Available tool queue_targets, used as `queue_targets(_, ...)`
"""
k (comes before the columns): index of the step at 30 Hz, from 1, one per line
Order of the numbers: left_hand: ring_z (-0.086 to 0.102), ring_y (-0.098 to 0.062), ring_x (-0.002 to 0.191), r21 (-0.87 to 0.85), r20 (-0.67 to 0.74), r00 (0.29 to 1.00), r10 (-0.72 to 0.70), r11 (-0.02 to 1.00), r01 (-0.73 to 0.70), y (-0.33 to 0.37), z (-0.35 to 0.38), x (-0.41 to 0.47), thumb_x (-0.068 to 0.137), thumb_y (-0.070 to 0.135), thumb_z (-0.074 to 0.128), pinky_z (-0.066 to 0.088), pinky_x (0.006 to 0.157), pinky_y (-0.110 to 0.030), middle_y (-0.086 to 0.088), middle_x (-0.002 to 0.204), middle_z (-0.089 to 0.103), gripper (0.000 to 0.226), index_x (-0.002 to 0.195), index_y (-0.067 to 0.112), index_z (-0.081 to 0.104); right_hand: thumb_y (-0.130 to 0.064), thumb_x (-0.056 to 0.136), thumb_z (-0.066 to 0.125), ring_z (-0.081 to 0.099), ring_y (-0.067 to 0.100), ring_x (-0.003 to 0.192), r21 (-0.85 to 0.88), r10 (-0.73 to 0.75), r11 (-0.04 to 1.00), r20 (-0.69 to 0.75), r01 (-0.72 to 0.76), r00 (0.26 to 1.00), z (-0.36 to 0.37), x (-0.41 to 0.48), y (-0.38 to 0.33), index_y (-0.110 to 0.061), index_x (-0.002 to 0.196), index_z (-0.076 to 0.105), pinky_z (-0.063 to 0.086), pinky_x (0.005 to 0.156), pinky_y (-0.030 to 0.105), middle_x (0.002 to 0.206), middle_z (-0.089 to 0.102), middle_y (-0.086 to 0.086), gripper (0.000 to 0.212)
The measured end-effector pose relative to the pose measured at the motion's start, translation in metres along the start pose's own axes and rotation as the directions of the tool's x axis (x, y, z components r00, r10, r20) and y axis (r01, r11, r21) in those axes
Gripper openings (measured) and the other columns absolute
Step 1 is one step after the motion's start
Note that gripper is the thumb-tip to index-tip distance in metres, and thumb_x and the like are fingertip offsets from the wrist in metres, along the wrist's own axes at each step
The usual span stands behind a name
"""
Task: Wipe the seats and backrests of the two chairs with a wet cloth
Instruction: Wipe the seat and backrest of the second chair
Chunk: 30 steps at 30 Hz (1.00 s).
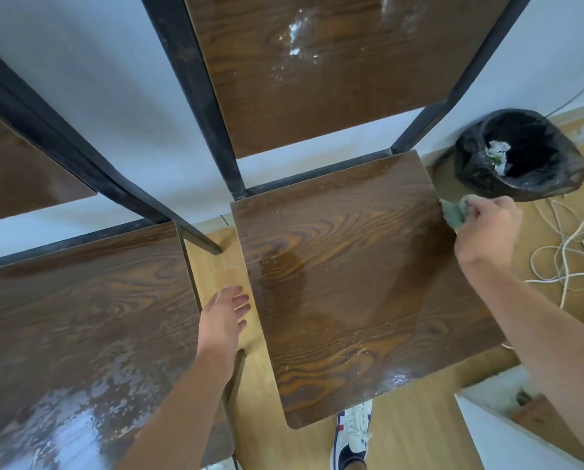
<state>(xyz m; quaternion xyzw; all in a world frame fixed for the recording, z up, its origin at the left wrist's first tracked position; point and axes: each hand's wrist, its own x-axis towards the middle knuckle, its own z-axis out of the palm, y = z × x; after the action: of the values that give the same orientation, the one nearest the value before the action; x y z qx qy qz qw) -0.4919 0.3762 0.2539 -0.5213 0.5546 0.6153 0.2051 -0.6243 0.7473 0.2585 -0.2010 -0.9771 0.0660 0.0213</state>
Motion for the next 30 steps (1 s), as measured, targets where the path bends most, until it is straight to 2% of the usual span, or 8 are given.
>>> queue_targets(8,0.066,-0.024,0.115,-0.065,-0.011,0.999,0.041,0.997,-0.042,0.013,0.016,0.011,0.109,0.035,0.039,0.047,0.109,-0.045,-0.004,0.119,0.072,0.037,0.127,0.016,0.064,0.010,0.080,0.061,0.050,0.033,0.104,0.222,-0.372,0.908,0.042,0.354,0.927,0.041,-0.106,-0.130,-0.001,0.119,0.070,0.050,0.093,0.042,0.108,0.061,0.015,0.042)
queue_targets(10,0.066,-0.025,0.117,-0.105,-0.030,0.998,0.050,0.993,-0.053,0.016,0.018,0.013,0.109,0.038,0.036,0.045,0.111,-0.047,-0.006,0.119,0.072,0.041,0.127,0.014,0.064,0.008,0.079,0.063,0.052,0.031,0.107,0.332,-0.626,0.752,0.090,0.570,0.775,0.041,-0.133,-0.180,-0.001,0.116,0.069,0.051,0.093,0.044,0.109,0.062,0.013,0.039)
queue_targets(12,0.067,-0.027,0.117,-0.155,-0.056,0.997,0.050,0.986,-0.058,0.019,0.020,0.013,0.110,0.042,0.031,0.046,0.111,-0.049,-0.008,0.118,0.073,0.047,0.127,0.013,0.064,0.005,0.082,0.059,0.051,0.029,0.108,0.399,-0.850,0.514,0.116,0.760,0.514,0.042,-0.150,-0.213,0.000,0.118,0.069,0.050,0.093,0.039,0.112,0.064,0.012,0.037)
queue_targets(14,0.068,-0.027,0.115,-0.207,-0.082,0.996,0.039,0.977,-0.055,0.023,0.019,0.013,0.109,0.050,0.026,0.046,0.111,-0.050,-0.009,0.118,0.073,0.054,0.129,0.014,0.063,-0.001,0.085,0.060,0.051,0.026,0.110,0.379,-0.930,0.367,0.131,0.849,0.344,0.041,-0.141,-0.219,-0.002,0.124,0.067,0.051,0.095,0.036,0.119,0.065,0.011,0.039)
queue_targets(20,0.064,-0.031,0.120,-0.270,-0.079,0.996,0.030,0.962,-0.050,0.032,0.019,0.017,0.105,0.062,0.019,0.042,0.114,-0.050,-0.011,0.128,0.068,0.070,0.144,0.015,0.054,0.013,0.072,0.060,0.046,0.033,0.104,0.039,-0.649,0.761,0.063,0.648,0.759,0.038,-0.013,-0.134,-0.002,0.135,0.059,0.046,0.092,0.037,0.119,0.062,0.018,0.064)
queue_targets(23,0.062,-0.031,0.122,-0.262,-0.060,0.998,0.028,0.964,-0.043,0.039,0.021,0.021,0.106,0.061,0.019,0.041,0.114,-0.049,-0.009,0.129,0.066,0.069,0.144,0.016,0.053,0.004,0.081,0.057,0.046,0.038,0.102,-0.118,-0.316,0.938,0.106,0.327,0.943,0.021,0.049,-0.063,-0.001,0.108,0.067,0.042,0.088,0.042,0.111,0.057,0.022,0.029)
queue_targets(26,0.063,-0.029,0.120,-0.255,-0.043,0.999,0.030,0.966,-0.040,0.045,0.023,0.024,0.105,0.062,0.020,0.042,0.112,-0.048,-0.008,0.128,0.067,0.068,0.141,0.016,0.055,0.002,0.091,0.050,0.047,0.040,0.104,-0.054,-0.103,0.993,-0.008,0.102,0.995,0.009,0.056,-0.048,-0.003,0.105,0.071,0.034,0.088,0.037,0.106,0.055,0.020,0.025)
queue_targets(30,0.065,-0.025,0.113,-0.248,-0.015,0.999,0.038,0.968,-0.040,0.052,0.026,0.023,0.106,0.061,0.022,0.046,0.108,-0.048,-0.007,0.123,0.069,0.065,0.131,0.016,0.061,0.008,0.088,0.051,0.047,0.041,0.108,0.116,-0.163,0.979,-0.041,0.167,0.986,0.027,0.001,-0.111,0.001,0.112,0.072,0.044,0.096,0.037,0.115,0.057,0.022,0.033)
